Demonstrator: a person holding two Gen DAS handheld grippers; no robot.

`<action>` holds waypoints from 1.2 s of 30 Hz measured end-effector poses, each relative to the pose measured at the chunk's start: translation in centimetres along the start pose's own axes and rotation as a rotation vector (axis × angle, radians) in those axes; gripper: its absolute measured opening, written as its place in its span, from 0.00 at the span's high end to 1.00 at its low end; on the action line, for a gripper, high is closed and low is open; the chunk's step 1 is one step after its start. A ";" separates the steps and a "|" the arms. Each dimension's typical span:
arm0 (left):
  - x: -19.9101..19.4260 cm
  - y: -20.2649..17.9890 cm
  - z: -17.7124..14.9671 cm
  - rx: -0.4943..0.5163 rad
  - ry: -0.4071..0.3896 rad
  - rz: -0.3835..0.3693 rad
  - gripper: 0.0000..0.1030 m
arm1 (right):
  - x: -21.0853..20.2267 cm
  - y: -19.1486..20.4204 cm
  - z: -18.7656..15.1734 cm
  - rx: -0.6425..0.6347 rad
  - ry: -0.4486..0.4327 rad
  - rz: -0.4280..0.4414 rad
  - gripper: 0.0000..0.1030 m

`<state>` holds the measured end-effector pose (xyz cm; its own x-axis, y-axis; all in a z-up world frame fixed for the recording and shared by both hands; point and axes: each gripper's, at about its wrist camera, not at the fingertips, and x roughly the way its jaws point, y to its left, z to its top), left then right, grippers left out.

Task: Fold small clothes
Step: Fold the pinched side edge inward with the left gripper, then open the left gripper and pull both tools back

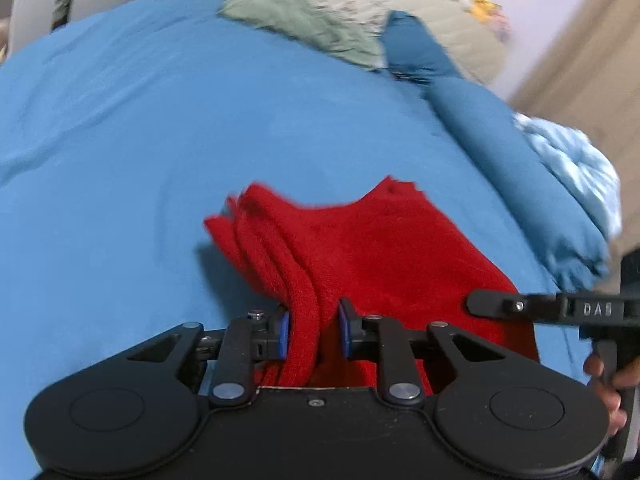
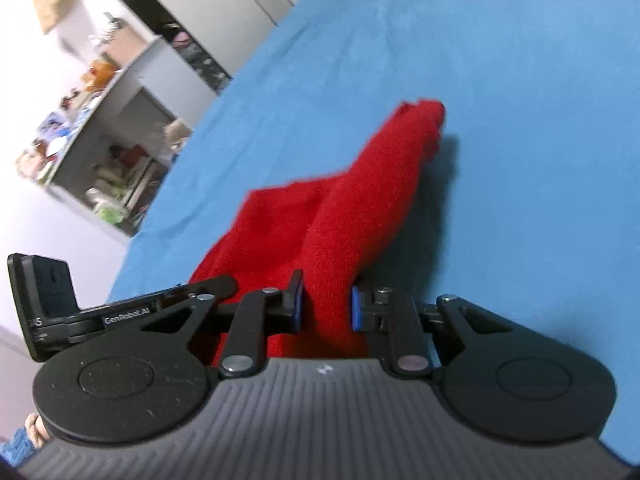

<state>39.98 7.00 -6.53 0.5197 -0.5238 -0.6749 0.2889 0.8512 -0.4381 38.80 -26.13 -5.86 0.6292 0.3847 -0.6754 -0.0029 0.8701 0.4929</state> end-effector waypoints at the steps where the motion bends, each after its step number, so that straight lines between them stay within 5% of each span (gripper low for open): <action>1: -1.1 -1.4 -1.0 0.014 -0.006 -0.016 0.76 | -1.7 0.0 -0.6 -0.008 0.006 0.010 0.64; 8: -4.1 -9.6 -12.3 0.111 0.013 -0.042 0.76 | -11.9 -3.3 -11.1 -0.030 0.008 -0.012 0.64; 13: -2.1 -10.8 -18.2 0.112 0.017 0.079 0.74 | -12.1 -7.1 -18.2 0.024 -0.001 -0.134 0.62; 19: -3.2 -11.2 -17.7 0.047 -0.007 0.109 0.66 | -12.8 -7.7 -19.9 0.080 -0.087 -0.119 0.48; 23: -4.8 -12.4 -17.7 0.075 -0.079 0.170 0.19 | -14.8 -5.5 -20.3 -0.019 -0.160 -0.193 0.05; 29: -1.7 -11.4 -18.8 0.126 -0.030 0.321 0.17 | -13.8 -6.2 -20.7 -0.082 -0.162 -0.394 0.06; 36: 0.0 -10.2 -18.9 0.095 0.009 0.324 0.15 | -12.2 -8.7 -21.7 -0.034 -0.127 -0.413 0.05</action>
<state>21.83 -2.30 -13.34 0.5897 -0.2256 -0.7754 0.1836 0.9725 -0.1433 14.28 -31.71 -13.77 0.6733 -0.0369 -0.7385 0.2447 0.9536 0.1754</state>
